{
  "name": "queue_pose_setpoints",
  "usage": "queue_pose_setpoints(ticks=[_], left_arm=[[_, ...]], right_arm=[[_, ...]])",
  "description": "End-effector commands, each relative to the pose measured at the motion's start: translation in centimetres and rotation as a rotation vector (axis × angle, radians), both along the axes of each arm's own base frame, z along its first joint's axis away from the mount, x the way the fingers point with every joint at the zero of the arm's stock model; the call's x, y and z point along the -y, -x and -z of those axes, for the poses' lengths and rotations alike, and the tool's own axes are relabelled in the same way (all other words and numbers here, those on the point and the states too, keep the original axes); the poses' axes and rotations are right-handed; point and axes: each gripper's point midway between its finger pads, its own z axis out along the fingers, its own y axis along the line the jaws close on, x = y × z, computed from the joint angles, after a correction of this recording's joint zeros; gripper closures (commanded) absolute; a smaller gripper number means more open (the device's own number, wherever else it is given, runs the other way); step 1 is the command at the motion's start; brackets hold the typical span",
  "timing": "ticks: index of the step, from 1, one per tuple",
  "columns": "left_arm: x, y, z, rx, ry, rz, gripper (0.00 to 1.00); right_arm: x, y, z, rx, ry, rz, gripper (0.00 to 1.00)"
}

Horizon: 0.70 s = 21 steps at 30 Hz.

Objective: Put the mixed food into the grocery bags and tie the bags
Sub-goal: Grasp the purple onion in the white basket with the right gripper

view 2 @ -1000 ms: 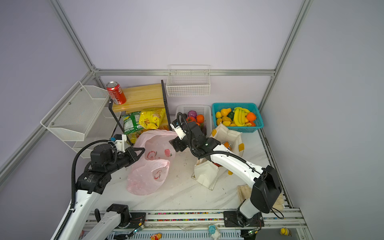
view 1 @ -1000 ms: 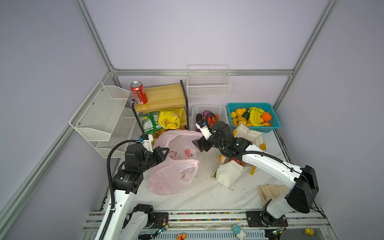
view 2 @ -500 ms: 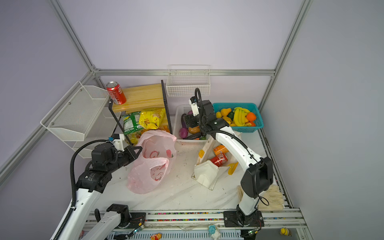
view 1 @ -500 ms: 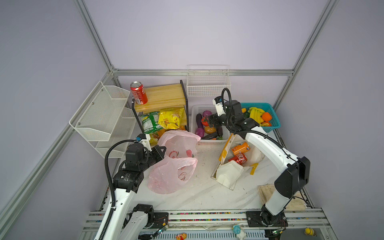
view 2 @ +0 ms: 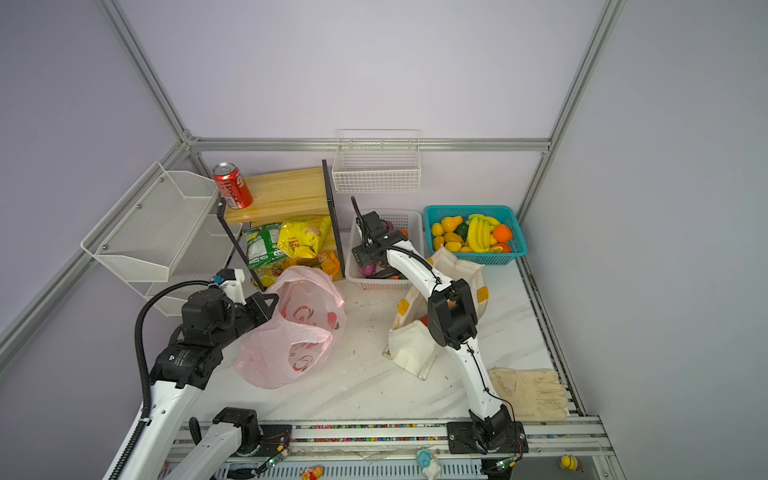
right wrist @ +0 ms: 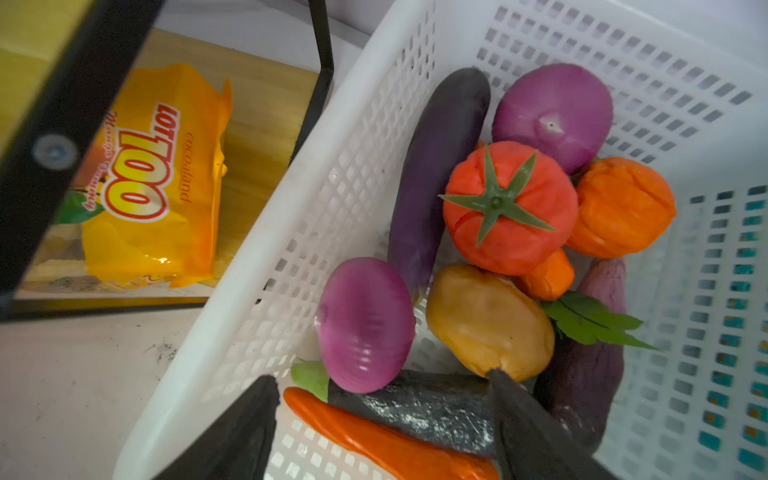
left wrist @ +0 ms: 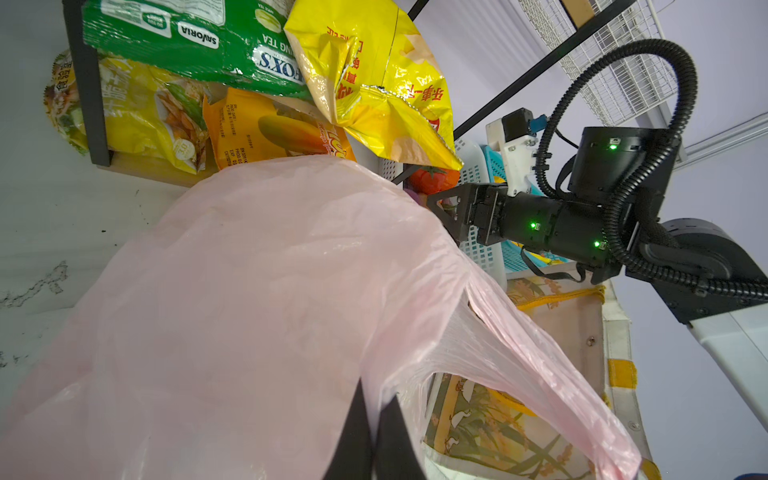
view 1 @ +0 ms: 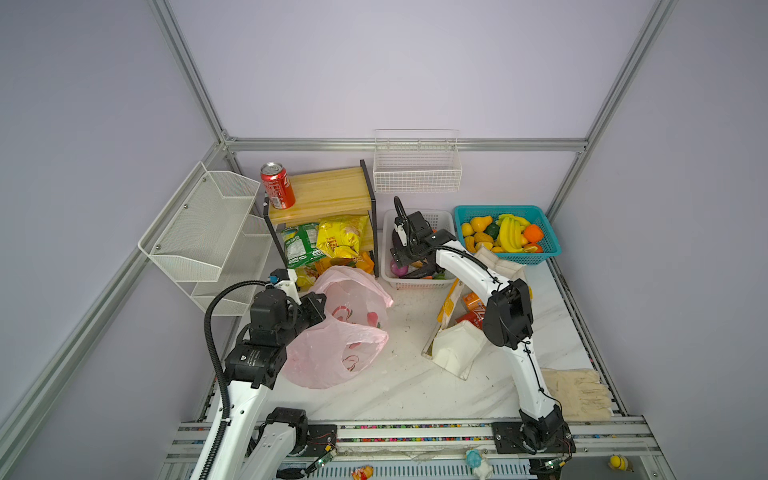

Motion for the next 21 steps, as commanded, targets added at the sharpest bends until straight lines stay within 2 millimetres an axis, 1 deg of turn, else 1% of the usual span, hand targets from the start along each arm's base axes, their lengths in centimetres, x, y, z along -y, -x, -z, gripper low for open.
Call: queue_pose_setpoints(ticks=[1,5,11,17,21], left_arm=[[-0.3,-0.1,0.5,0.022,-0.033,-0.001,1.00],[-0.4,-0.1,0.3,0.030,-0.042,-0.002,1.00],[-0.4,-0.3,0.3,0.035,-0.036,-0.005,1.00],[-0.5,-0.4,0.5,0.035,-0.034,-0.009,1.00],[-0.3,-0.5,0.3,0.042,-0.018,-0.006,1.00]], right_arm=[[-0.4,0.3,0.5,-0.032,0.009,-0.024,0.19],[-0.4,-0.1,2.1,-0.061,0.019,-0.010,0.20],[-0.5,-0.5,4.3,-0.101,0.041,0.025,0.26],[-0.2,-0.4,6.6,-0.138,0.067,0.044,0.25],[-0.7,-0.6,7.3,-0.144,0.049,0.039,0.25]])
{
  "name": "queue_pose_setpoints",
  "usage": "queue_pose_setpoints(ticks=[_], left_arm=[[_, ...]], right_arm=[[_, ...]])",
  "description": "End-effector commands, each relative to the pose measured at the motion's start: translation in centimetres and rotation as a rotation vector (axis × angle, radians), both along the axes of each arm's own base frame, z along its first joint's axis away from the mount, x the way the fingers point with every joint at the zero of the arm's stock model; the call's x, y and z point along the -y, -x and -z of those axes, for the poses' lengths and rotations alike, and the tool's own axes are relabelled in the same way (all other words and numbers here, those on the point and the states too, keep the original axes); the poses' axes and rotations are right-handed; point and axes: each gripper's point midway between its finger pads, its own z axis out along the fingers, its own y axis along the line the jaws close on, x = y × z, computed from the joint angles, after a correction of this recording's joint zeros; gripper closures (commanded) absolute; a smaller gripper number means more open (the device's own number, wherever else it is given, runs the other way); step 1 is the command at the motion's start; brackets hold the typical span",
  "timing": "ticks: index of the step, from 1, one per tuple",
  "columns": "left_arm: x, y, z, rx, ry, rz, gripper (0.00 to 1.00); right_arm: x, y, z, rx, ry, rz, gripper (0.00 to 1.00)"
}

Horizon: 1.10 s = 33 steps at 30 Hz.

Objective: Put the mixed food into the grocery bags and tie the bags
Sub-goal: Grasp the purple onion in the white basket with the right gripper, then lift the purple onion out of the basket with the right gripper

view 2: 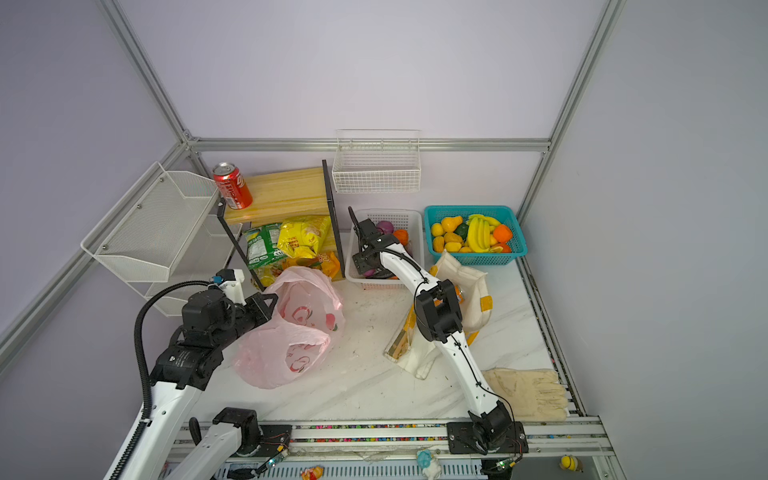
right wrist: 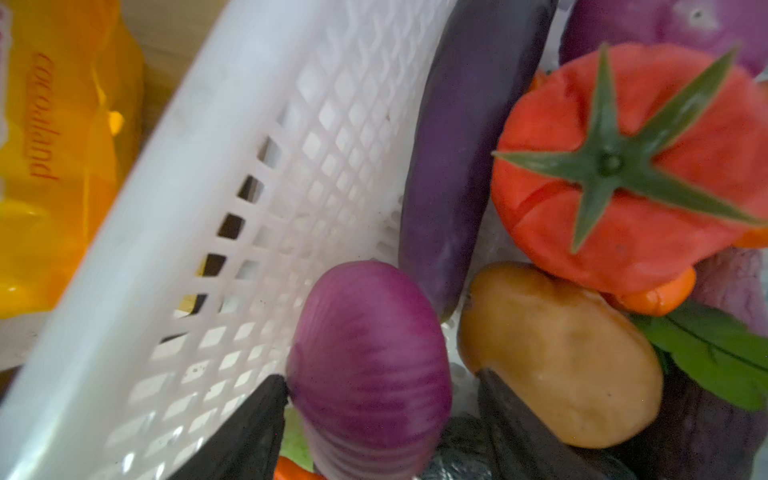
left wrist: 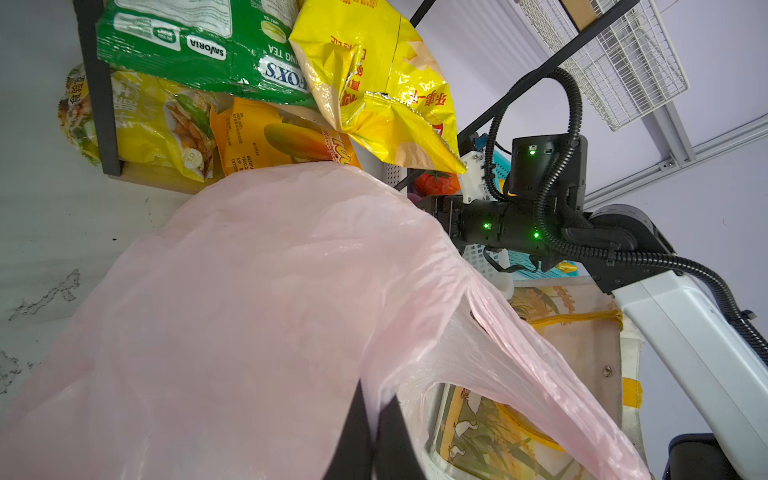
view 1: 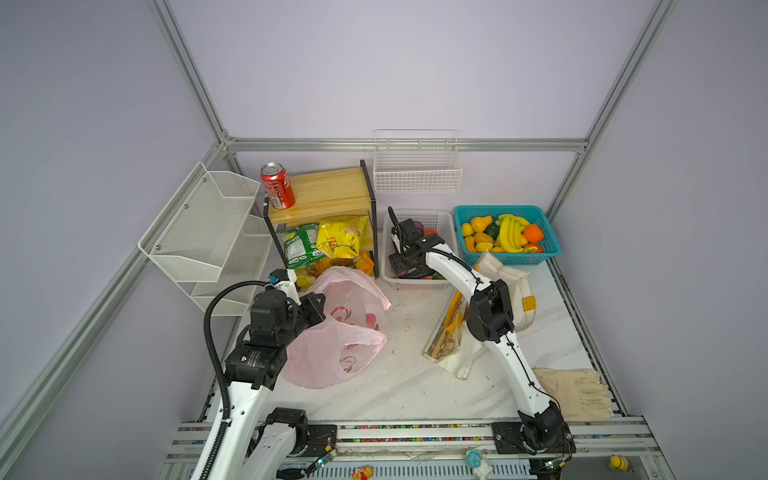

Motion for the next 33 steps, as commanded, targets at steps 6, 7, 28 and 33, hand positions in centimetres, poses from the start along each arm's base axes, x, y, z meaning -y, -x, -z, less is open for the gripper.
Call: queue_pose_setpoints(ticks=[6,7,28,33], left_arm=[[0.0,-0.3,0.3,0.027,0.006,0.000,1.00],[0.0,-0.3,0.3,0.027,0.008,0.001,1.00],[0.7,-0.3,0.3,0.031,0.032,0.033,1.00],[1.4,-0.3,-0.1,0.047,0.059,0.067,1.00]], right_arm=[[-0.5,-0.2,2.1,-0.034,-0.008,0.003,0.25],[-0.6,-0.3,2.2,-0.032,-0.009,0.001,0.24],[-1.8,-1.5,-5.2,0.106,-0.137,-0.024,0.49],[-1.7,-0.6,-9.0,0.153,-0.192,-0.034,0.51]])
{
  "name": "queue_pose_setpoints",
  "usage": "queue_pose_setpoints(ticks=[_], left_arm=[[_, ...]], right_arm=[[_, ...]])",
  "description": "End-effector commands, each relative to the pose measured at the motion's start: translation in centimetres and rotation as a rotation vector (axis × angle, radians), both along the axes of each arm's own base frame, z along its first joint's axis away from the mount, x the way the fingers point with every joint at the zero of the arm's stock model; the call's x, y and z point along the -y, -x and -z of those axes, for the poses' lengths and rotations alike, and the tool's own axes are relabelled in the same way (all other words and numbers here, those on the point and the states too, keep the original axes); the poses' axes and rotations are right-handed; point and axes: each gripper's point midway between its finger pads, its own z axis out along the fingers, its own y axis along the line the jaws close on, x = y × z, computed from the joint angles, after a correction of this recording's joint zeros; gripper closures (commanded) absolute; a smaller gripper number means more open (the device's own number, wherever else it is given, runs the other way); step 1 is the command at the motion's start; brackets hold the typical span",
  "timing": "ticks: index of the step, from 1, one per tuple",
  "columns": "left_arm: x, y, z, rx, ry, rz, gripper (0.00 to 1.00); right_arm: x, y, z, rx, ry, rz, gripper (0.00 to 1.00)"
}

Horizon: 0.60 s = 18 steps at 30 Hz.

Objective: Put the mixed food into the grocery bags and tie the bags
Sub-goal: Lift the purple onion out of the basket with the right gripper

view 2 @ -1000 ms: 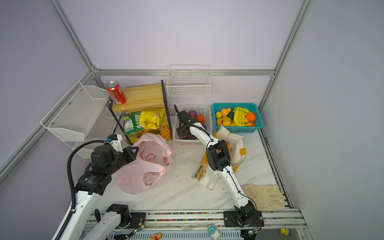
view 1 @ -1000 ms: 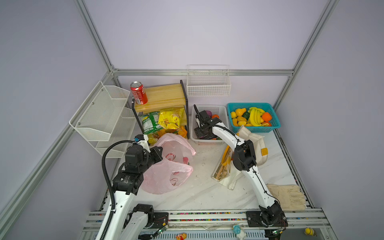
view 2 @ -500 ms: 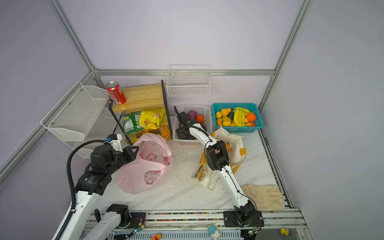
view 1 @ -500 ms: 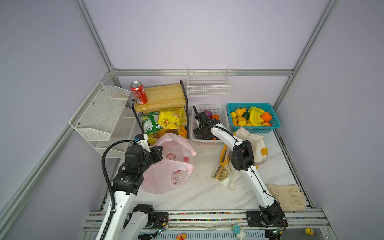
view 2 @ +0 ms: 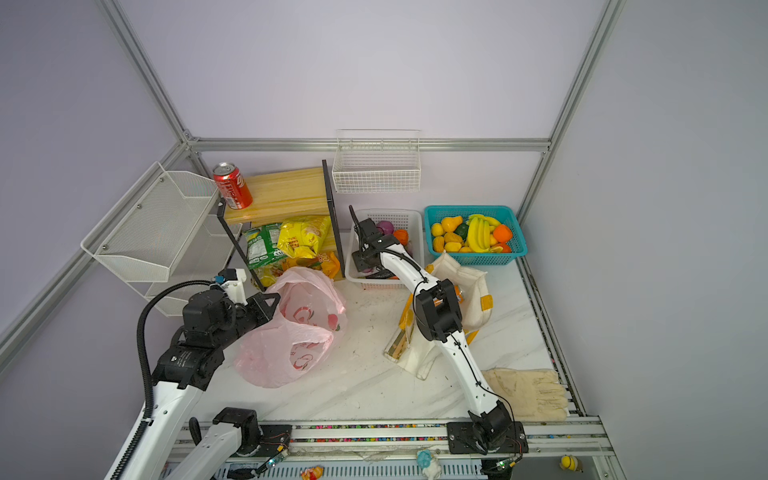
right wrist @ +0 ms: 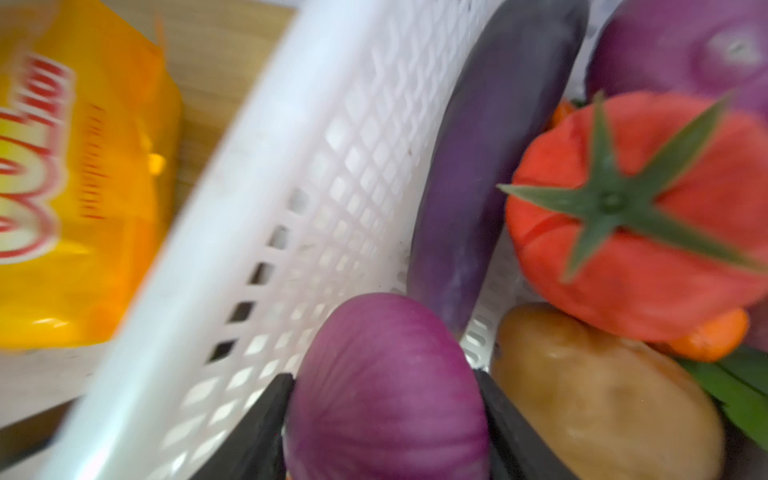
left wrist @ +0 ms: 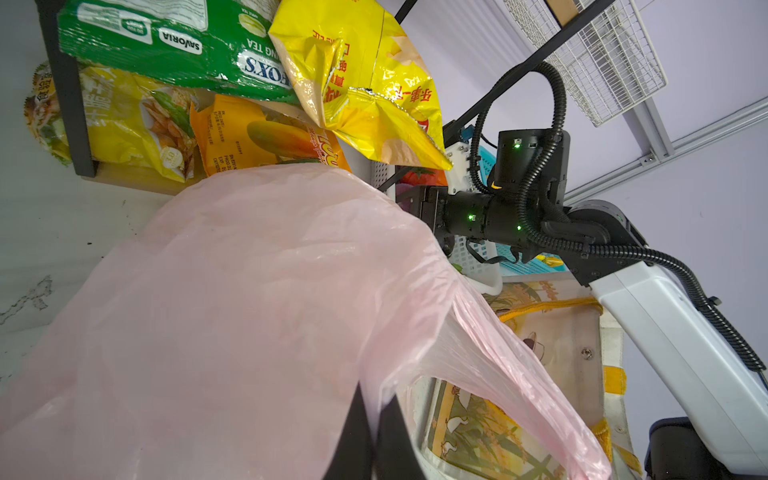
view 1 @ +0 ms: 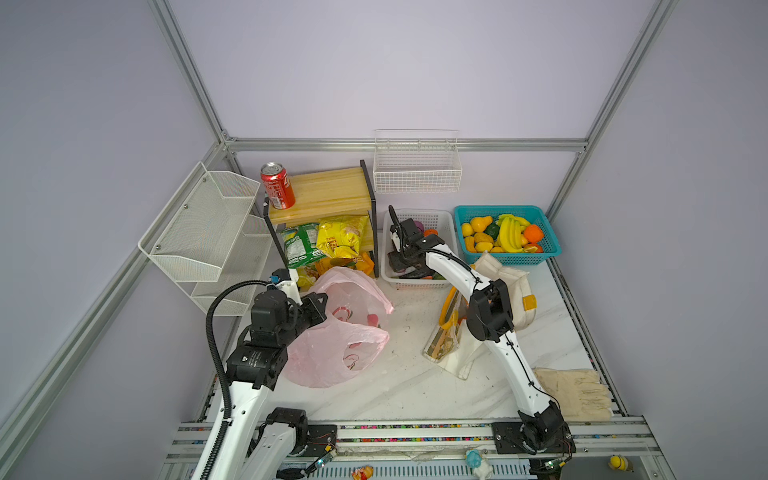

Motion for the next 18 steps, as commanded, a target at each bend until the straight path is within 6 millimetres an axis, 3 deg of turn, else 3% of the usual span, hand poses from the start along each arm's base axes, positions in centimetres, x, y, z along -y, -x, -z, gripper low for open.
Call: queue_pose_setpoints(ticks=[1,5,10,14,18], left_arm=[[0.8,-0.2,-0.1,0.036,0.039,0.039,1.00],[1.4,-0.2,-0.4,0.044,0.089,0.058,1.00],[1.8,-0.4,-0.2,0.032,0.142,0.060,1.00],[2.0,-0.5,0.1,0.024,0.183,0.058,1.00],[2.1,-0.5,0.5,0.018,0.205,0.059,1.00]], right_arm=[[-0.4,0.1,-7.7,0.121,-0.106,-0.009,0.51],[0.5,1.9,-12.7,0.178,-0.179,-0.012,0.53],[0.7,7.2,-18.0,0.205,-0.364,-0.050,0.54],[2.3,11.6,-18.9,0.210,-0.340,-0.033,0.54],[5.1,16.3,-17.9,0.167,-0.306,-0.007,0.54]])
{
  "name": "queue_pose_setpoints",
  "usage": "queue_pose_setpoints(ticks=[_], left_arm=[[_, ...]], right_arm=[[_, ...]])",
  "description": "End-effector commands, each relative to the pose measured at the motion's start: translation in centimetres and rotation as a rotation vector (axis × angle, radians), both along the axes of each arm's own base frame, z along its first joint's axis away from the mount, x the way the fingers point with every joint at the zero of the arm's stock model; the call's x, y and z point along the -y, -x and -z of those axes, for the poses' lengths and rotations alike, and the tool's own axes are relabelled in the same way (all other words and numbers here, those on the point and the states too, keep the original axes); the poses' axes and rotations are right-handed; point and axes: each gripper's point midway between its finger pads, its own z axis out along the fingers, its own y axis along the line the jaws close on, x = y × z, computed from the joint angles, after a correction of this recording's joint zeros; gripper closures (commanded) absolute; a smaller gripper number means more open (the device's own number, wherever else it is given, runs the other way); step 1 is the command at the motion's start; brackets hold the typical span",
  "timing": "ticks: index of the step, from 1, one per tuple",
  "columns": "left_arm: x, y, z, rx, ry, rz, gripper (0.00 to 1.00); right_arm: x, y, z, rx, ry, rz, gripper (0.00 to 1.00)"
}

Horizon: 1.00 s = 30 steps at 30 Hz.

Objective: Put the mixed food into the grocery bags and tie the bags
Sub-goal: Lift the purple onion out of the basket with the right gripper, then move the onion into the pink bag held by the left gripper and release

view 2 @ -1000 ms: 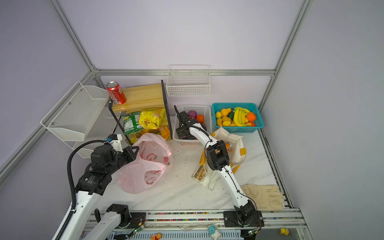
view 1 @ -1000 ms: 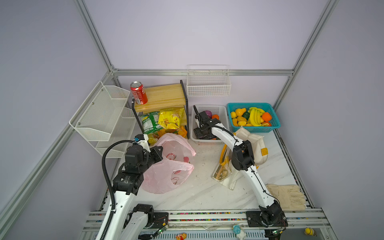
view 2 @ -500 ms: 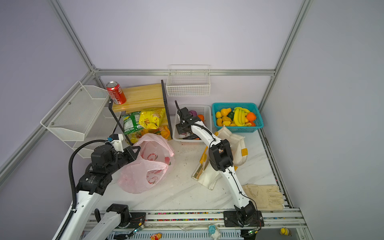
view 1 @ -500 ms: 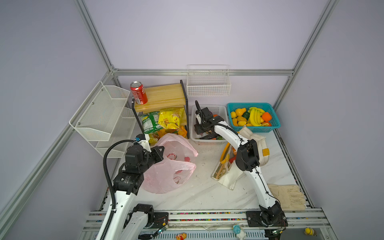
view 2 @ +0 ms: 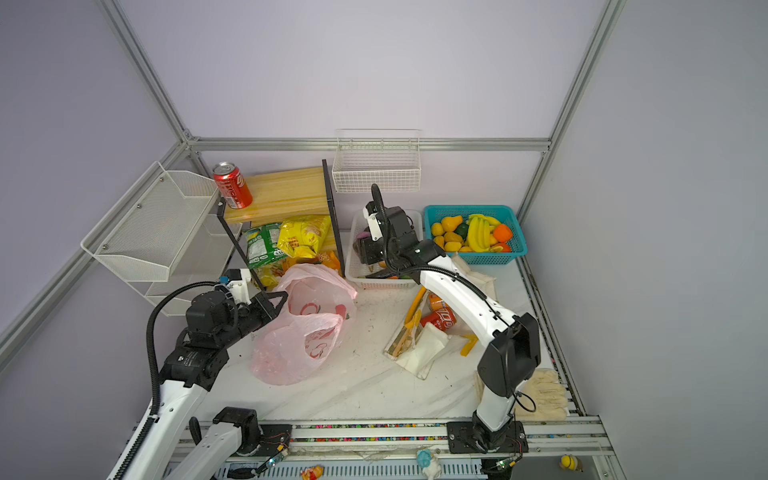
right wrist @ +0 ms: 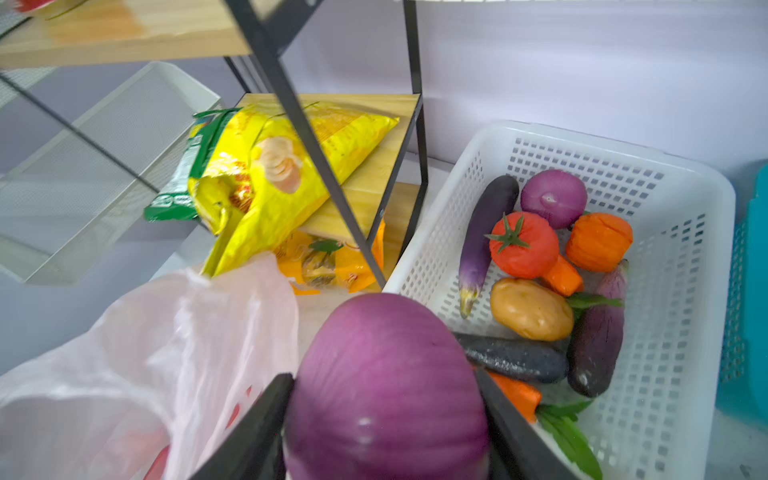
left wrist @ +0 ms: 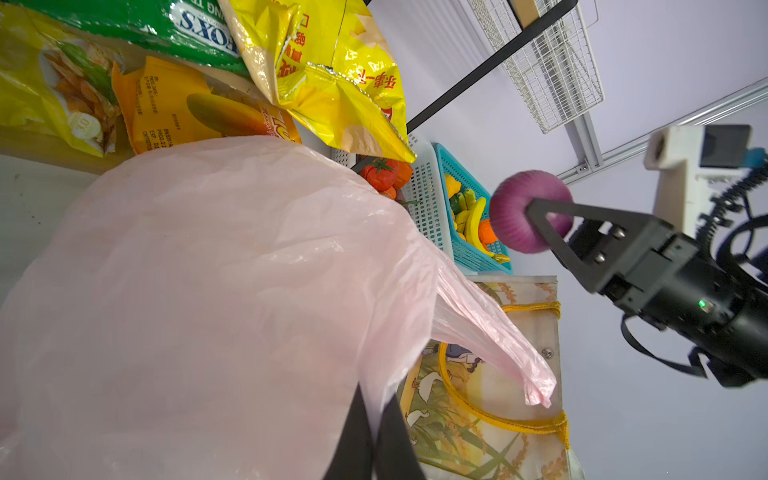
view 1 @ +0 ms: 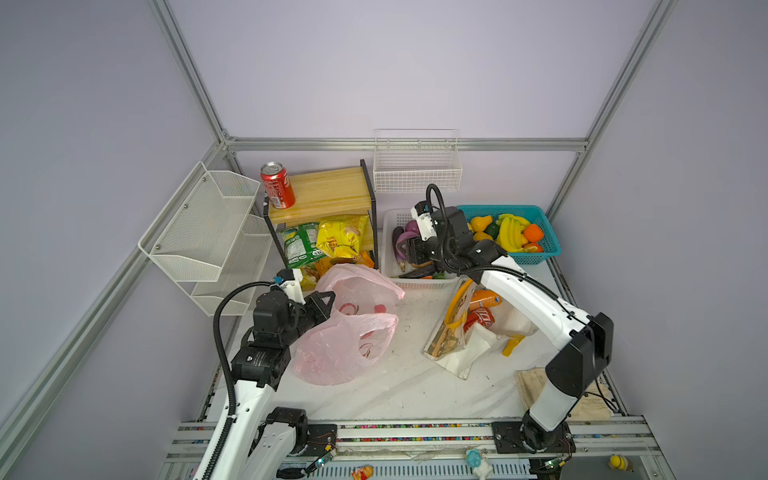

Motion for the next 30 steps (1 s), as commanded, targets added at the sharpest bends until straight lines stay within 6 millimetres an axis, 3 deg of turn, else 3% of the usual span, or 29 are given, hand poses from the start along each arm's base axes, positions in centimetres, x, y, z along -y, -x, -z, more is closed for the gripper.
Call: queue_pose_setpoints(ticks=[1,4,7,11,16,20,24,28,30], left_arm=[[0.3,-0.2,0.2,0.020,0.045,0.009,1.00],[0.3,-0.1,0.3,0.017,0.044,0.005,1.00],[0.1,-0.2,0.4,0.018,0.044,-0.006,1.00],[0.2,-0.4,0.5,0.013,0.064,-0.011,1.00],[0.4,-0.5,0.6,0.002,0.093,-0.008,1.00],[0.5,-0.6,0.6,0.003,0.112,-0.005,1.00],[0.6,-0.6,0.8,-0.005,0.121,-0.002,1.00],[0.9,-0.6,0.8,-0.003,0.132,0.012,1.00],[1.1,-0.5,0.6,0.001,0.133,0.025,1.00]], right_arm=[[1.9,3.1,2.4,-0.072,0.039,0.032,0.54],[3.3,6.9,4.2,-0.129,0.074,0.007,0.54],[3.2,10.7,6.1,-0.186,0.072,-0.073,0.54],[3.1,13.4,6.7,-0.206,0.009,-0.134,0.54],[2.7,15.1,7.6,-0.215,-0.041,-0.205,0.54],[0.6,17.0,8.8,-0.218,-0.084,-0.324,0.54],[-1.8,17.7,8.2,-0.174,-0.164,-0.408,0.54],[-3.7,16.8,6.8,-0.105,-0.242,-0.425,0.55],[-4.5,15.0,6.4,-0.069,-0.261,-0.367,0.55]])
